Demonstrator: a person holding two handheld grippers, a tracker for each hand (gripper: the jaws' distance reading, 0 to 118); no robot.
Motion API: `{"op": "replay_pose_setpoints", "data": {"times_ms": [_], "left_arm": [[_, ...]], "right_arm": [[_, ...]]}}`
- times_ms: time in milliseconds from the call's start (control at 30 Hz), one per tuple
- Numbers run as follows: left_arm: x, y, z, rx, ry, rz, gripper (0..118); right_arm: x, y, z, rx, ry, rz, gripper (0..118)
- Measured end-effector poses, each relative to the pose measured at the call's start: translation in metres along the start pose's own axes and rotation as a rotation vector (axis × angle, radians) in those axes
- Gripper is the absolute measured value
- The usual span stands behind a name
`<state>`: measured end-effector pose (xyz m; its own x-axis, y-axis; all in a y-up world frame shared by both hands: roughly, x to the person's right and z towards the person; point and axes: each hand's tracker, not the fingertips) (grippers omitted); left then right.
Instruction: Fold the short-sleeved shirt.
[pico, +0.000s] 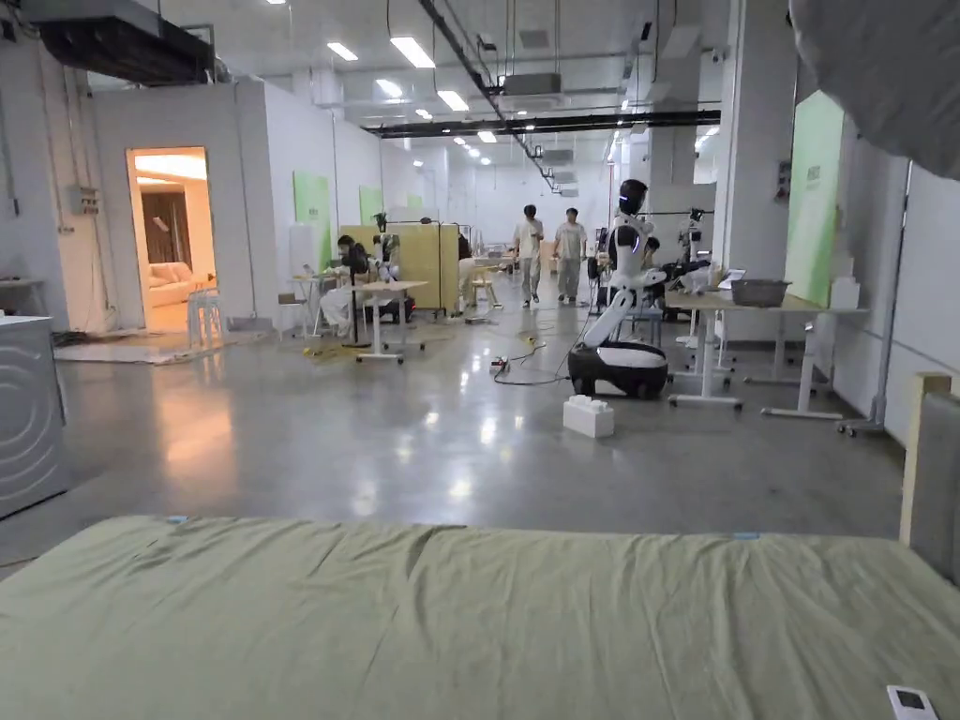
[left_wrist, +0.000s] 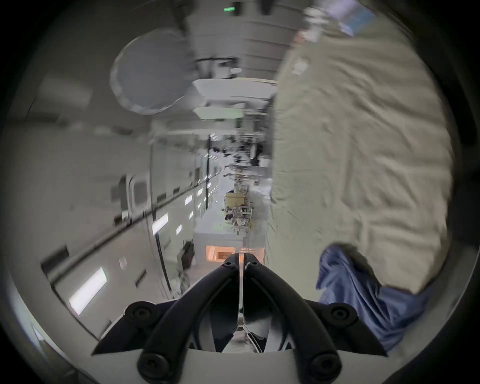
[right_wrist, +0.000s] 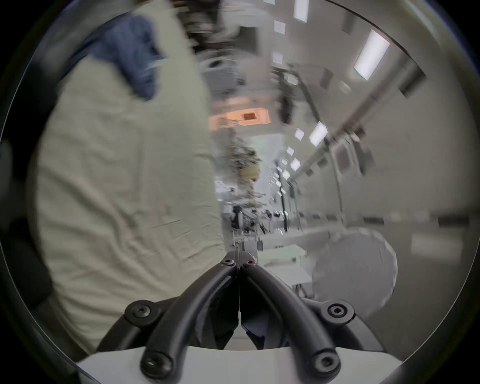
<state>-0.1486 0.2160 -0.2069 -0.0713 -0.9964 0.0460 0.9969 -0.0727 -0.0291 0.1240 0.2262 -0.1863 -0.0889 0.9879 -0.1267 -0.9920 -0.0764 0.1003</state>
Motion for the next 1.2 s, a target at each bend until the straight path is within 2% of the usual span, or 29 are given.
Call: {"op": "replay_pose_setpoints", "data": {"times_ms": [33,100,133,200,233,267,333,433,467,500,533,567,600,633,700,767,867,933,1067,1200], "left_arm": [[0.008,-0.001,0.005,0.019,-0.019,-0.014,2],[0.015,-0.001,0.013,0.040,-0.144,0.077,1],[0.014,0.000,0.014,0.036,-0.157,0.098,1],[0.006,0.002,0.014,0.027,-0.103,0.151,1],[-0.011,0.002,0.013,0.011,-0.080,0.229,1],[-0.029,0.000,0.013,-0.001,-0.067,0.366,1],[-0.077,-0.009,0.014,-0.031,-0.053,0.787,2],[-0.125,-0.041,0.027,0.028,-0.048,1.466,1],[-0.126,-0.054,0.030,0.094,-0.077,1.660,1],[-0.121,-0.061,0.031,0.131,-0.097,1.771,1],[-0.112,-0.062,0.030,0.108,-0.096,1.818,1],[-0.111,-0.061,0.030,0.061,-0.119,1.807,1],[-0.111,-0.059,0.031,0.052,-0.144,1.786,1],[-0.112,-0.058,0.033,0.065,-0.142,1.755,1],[-0.112,-0.048,0.038,0.075,-0.130,1.694,1],[-0.114,-0.046,0.040,0.078,-0.132,1.680,1],[-0.117,-0.043,0.041,0.118,-0.167,1.668,1],[-0.119,-0.041,0.042,0.140,-0.180,1.661,1],[-0.123,-0.036,0.044,0.151,-0.155,1.578,1],[-0.126,-0.039,0.043,0.157,-0.173,1.585,1]], "right_arm": [[-0.008,-0.001,0.000,0.015,0.017,0.024,1],[-0.028,-0.001,0.008,0.053,0.069,0.116,1],[-0.027,0.000,0.009,0.053,0.098,0.143,1],[-0.022,0.000,0.006,0.037,0.079,0.103,1],[-0.009,-0.002,0.007,0.013,0.052,0.031,1],[0.003,-0.004,0.007,-0.006,0.006,-0.078,1],[0.048,-0.014,0.010,-0.053,-0.088,-0.389,1],[0.100,-0.030,0.030,-0.069,-0.249,-0.949,2],[0.091,-0.040,0.032,-0.065,-0.275,-1.169,2],[0.091,-0.049,0.038,-0.051,-0.299,-1.367,2],[0.092,-0.056,0.040,-0.034,-0.269,-1.511,2],[0.090,-0.063,0.038,-0.018,-0.208,-1.615,2],[0.082,-0.068,0.034,-0.060,-0.091,-1.780,1],[0.091,-0.066,0.043,-0.009,-0.240,-1.659,1],[0.092,-0.065,0.044,-0.036,-0.208,-1.654,1],[0.099,-0.059,0.044,-0.001,-0.226,-1.573,1],[0.097,-0.056,0.041,-0.024,-0.180,-1.569,1],[0.094,-0.055,0.040,-0.006,-0.133,-1.627,1],[0.094,-0.052,0.042,0.004,-0.136,-1.612,1],[0.097,-0.052,0.043,0.031,-0.113,-1.612,1]]}}
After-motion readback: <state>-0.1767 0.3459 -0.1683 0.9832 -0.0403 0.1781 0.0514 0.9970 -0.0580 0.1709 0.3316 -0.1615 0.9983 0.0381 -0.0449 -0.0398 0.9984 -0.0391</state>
